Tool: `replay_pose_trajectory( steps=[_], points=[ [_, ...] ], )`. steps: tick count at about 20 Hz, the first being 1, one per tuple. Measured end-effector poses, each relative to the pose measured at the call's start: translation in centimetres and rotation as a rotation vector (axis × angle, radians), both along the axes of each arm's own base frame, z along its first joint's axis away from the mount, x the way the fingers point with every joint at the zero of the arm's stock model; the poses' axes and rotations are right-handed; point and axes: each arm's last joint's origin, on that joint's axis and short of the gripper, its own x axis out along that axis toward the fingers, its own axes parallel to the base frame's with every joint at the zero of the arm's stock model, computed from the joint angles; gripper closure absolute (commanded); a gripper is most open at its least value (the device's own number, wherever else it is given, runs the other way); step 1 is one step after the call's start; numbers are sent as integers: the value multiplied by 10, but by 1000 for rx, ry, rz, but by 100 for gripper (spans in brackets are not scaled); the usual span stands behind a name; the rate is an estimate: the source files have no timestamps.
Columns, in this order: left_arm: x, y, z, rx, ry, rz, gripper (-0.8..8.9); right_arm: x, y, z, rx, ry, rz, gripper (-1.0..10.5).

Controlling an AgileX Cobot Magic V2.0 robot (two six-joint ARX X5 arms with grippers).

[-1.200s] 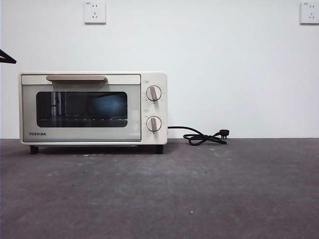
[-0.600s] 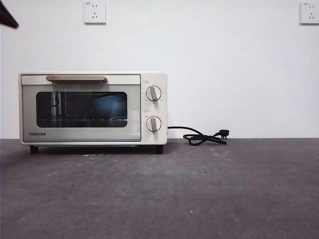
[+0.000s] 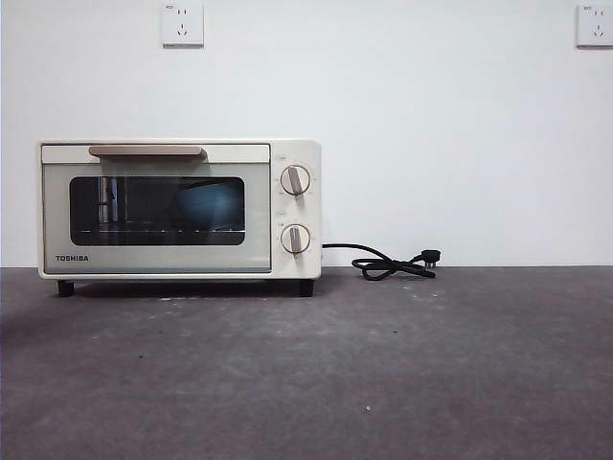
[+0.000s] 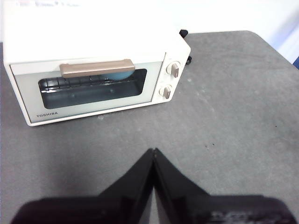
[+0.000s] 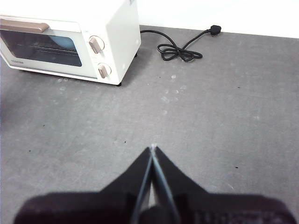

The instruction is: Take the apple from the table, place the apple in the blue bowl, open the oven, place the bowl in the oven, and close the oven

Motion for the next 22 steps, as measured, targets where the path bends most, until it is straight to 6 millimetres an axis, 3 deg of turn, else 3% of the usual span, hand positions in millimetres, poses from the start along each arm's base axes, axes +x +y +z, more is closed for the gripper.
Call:
replay_pose_trajectory(
  steps=[3, 7, 9, 12, 14, 17, 20, 22],
  points=[
    [3, 0, -1, 10, 2, -3, 818, 0, 0, 0, 0, 0, 0, 945],
    [21, 3, -3, 114, -34, -52, 818, 0, 0, 0, 0, 0, 0, 945],
    [31, 4, -3, 158, -154, -62, 817, 0, 0, 0, 0, 0, 0, 945],
    [26, -3, -17, 186, -380, -94, 818, 0, 0, 0, 0, 0, 0, 945],
    [16, -9, -41, 195, -513, -115, 817, 0, 0, 0, 0, 0, 0, 945],
    [3, -11, -99, 217, -588, -64, 817, 0, 0, 0, 0, 0, 0, 945],
    [-1, -10, -164, 228, -538, -33, 818, 0, 0, 0, -1, 0, 0, 945],
    [-4, -8, -195, 248, -495, 28, 817, 0, 0, 0, -1, 0, 0, 945]
  ],
)
